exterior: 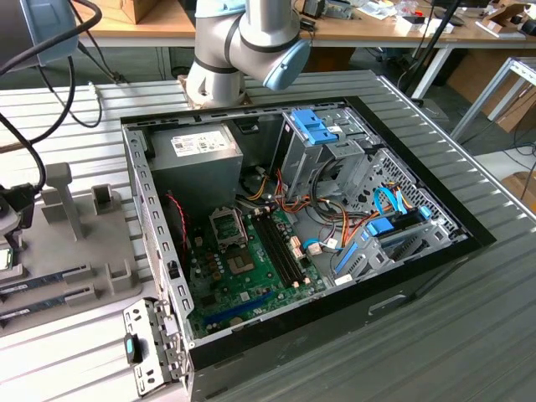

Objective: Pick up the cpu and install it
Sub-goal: 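Pick up the cpu and move it towards the insertion slot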

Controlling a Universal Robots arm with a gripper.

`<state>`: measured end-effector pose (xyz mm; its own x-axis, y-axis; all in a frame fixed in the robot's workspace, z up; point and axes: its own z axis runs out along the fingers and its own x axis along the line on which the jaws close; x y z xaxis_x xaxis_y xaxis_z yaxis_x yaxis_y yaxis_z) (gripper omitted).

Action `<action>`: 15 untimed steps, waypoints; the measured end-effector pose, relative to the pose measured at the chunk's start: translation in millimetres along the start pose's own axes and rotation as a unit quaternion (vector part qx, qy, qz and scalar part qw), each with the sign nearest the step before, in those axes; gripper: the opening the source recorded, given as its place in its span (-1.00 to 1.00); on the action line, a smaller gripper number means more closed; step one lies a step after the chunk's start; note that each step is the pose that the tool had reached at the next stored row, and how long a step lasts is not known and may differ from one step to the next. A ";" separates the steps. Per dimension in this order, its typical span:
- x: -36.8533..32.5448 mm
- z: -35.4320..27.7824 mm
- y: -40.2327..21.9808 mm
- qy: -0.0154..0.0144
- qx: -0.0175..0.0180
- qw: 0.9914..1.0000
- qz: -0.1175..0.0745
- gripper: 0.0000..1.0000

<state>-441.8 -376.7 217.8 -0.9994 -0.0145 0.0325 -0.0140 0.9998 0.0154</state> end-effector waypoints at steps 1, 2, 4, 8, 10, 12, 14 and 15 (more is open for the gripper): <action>0.0 0.3 0.0 0.000 0.000 1.000 0.000 0.08; 0.0 0.7 0.0 0.000 0.000 1.000 0.000 0.08; 0.1 1.2 0.0 0.000 0.000 1.000 0.000 0.08; 0.1 2.4 0.0 0.000 0.000 1.000 0.000 0.08; 0.1 2.9 0.0 0.000 0.000 1.000 0.000 0.08; 0.1 3.5 0.0 0.000 0.000 1.000 0.000 0.08; 0.2 4.0 -0.1 0.000 0.000 1.000 0.000 0.08; 0.2 4.2 0.0 0.000 0.000 1.000 0.000 0.08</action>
<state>-442.2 -376.7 213.6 -0.9994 -0.0145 0.0325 -0.0140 0.9998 0.0155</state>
